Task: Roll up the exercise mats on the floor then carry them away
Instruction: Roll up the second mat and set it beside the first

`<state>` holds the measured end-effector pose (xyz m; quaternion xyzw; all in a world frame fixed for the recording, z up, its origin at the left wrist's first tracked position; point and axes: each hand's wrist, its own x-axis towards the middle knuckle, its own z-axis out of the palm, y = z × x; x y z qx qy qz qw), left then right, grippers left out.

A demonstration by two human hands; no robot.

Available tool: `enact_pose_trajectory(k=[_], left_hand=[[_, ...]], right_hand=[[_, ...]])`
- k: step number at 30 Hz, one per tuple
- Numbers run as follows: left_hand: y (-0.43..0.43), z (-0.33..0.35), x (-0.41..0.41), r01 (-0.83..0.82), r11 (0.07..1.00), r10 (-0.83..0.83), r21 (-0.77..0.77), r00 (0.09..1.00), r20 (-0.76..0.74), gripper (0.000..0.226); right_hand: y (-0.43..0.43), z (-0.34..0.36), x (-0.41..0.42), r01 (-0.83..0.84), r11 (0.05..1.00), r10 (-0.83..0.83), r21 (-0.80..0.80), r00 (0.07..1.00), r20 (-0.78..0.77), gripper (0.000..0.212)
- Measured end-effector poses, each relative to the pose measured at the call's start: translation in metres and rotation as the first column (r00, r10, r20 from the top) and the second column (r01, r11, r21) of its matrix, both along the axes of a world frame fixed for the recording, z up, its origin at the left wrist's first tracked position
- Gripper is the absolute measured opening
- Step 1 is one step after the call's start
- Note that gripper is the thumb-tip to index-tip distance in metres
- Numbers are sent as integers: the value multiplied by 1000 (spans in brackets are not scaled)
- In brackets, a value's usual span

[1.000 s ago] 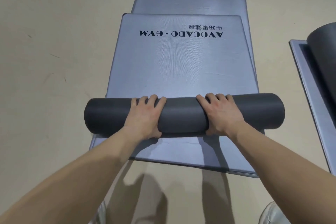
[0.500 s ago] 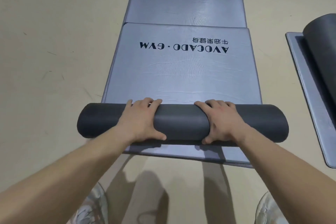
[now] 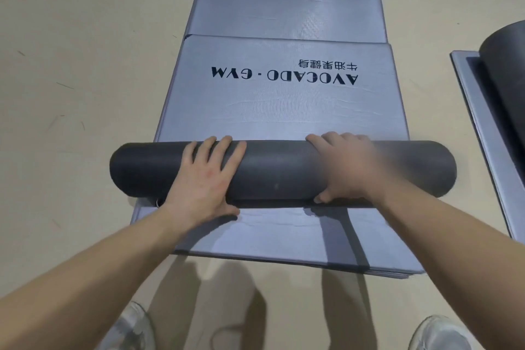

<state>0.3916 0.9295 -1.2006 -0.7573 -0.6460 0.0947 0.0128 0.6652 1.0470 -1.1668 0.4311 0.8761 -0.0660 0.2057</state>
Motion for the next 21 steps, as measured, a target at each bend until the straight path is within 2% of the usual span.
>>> enact_pose_trajectory(k=[3,6,11,13,16,17,19,21], left_hand=[[25,1,-5,-16,1000,16,5,1000,20,132],[35,15,-1,-20,994,22,-103,1000,17,124],[-11,30,15,3,963,1,-271,1000,15,118],[-29,33,22,8,957,-7,-291,1000,4,116],[-18,42,20,-8,917,32,-399,998,53,121],[-6,48,16,-24,884,78,-466,992,98,124],[12,53,10,-27,832,143,-554,975,168,129],[11,49,10,-50,881,149,-471,973,175,132]], right_hand=[[25,8,-11,67,988,-64,-140,998,21,126],[27,16,-16,94,972,-93,-216,996,15,120],[-17,20,0,102,928,-86,-357,994,61,121],[-44,18,11,60,962,-55,-266,998,25,125],[-94,3,24,51,998,-50,38,998,-29,140],[-105,-4,26,73,993,-68,91,996,-50,146],[-109,-12,24,115,989,-108,97,992,-68,155],[-86,-11,16,146,988,-141,52,986,-83,153]])
